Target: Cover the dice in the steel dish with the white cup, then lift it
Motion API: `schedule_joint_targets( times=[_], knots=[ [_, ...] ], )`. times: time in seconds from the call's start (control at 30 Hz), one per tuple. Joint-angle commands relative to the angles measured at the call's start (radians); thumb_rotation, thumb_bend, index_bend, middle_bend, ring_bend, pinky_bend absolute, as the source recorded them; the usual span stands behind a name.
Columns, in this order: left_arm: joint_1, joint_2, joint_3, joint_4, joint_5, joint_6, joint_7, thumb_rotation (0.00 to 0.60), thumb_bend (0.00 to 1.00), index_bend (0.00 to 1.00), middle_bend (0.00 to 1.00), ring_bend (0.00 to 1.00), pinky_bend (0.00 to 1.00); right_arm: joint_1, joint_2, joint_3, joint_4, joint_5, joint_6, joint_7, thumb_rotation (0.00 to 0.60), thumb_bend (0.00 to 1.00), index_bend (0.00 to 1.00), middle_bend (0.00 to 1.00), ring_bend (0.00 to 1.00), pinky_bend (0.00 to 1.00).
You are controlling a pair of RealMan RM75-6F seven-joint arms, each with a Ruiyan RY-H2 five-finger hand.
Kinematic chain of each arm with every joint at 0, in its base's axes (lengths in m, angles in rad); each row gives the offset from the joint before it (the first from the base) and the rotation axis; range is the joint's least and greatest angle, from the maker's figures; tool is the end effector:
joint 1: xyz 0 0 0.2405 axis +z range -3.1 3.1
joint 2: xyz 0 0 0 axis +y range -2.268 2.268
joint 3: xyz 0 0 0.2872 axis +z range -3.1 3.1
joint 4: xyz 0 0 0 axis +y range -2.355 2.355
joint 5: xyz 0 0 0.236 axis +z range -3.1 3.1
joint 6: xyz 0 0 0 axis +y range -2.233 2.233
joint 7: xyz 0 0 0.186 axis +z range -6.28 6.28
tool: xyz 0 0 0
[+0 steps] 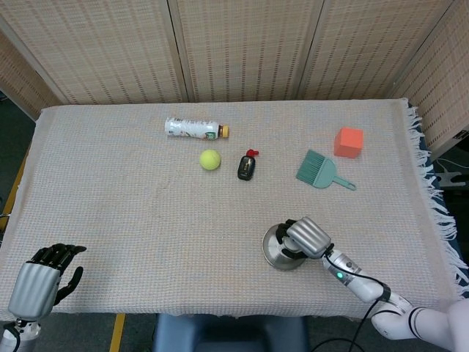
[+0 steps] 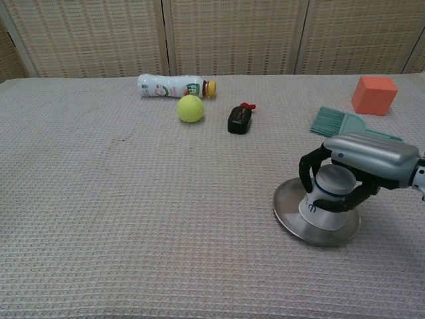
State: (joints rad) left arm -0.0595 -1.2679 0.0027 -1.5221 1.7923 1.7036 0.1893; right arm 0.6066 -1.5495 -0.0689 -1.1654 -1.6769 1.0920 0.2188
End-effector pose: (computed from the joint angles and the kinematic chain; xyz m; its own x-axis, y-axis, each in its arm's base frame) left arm -0.2978 0.1973 0.1133 0.4702 -0.1939 0.8610 0.8277 -0.2417 -0.5065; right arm -0.2509 -0.3481 -0.0641 0.4694 -0.3175 0.8239 -0.7889 -0.5698 0.2300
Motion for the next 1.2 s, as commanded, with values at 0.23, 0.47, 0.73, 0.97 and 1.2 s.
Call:
schedule_joint_targets(
  times=[0.23,0.47,0.73,0.97,1.2],
  knots=[
    [-0.001,-0.002,0.000,0.001,0.000,-0.003,0.005,0.600,0.40,0.35,0.41,0.35,0.46,-0.025,-0.089,0.010,0.166,-0.044,0.116,-0.048,0.600,0.24,0.70,0.58,0.50,0.80],
    [-0.001,-0.003,-0.001,0.003,-0.002,-0.004,0.007,0.600,0.40,0.35,0.41,0.35,0.46,-0.002,-0.024,-0.027,0.043,-0.022,0.038,0.229,0.600,0.24,0.70,0.58,0.50,0.80],
    [-0.001,-0.003,0.000,0.002,-0.003,-0.008,0.012,0.600,0.40,0.35,0.41,0.35,0.46,0.010,0.009,-0.029,0.016,-0.020,0.031,0.314,0.600,0.24,0.70,0.58,0.50,0.80],
    [-0.001,-0.003,0.000,0.001,-0.002,-0.007,0.010,0.600,0.40,0.35,0.41,0.35,0.46,-0.019,-0.076,-0.004,0.197,-0.038,0.114,0.124,0.600,0.24,0.70,0.58,0.50,0.80],
    [-0.001,-0.003,0.001,0.001,-0.002,-0.007,0.012,0.600,0.40,0.35,0.41,0.35,0.46,-0.026,-0.119,-0.007,0.271,-0.036,0.129,0.182,0.600,0.24,0.70,0.58,0.50,0.80]
  ],
)
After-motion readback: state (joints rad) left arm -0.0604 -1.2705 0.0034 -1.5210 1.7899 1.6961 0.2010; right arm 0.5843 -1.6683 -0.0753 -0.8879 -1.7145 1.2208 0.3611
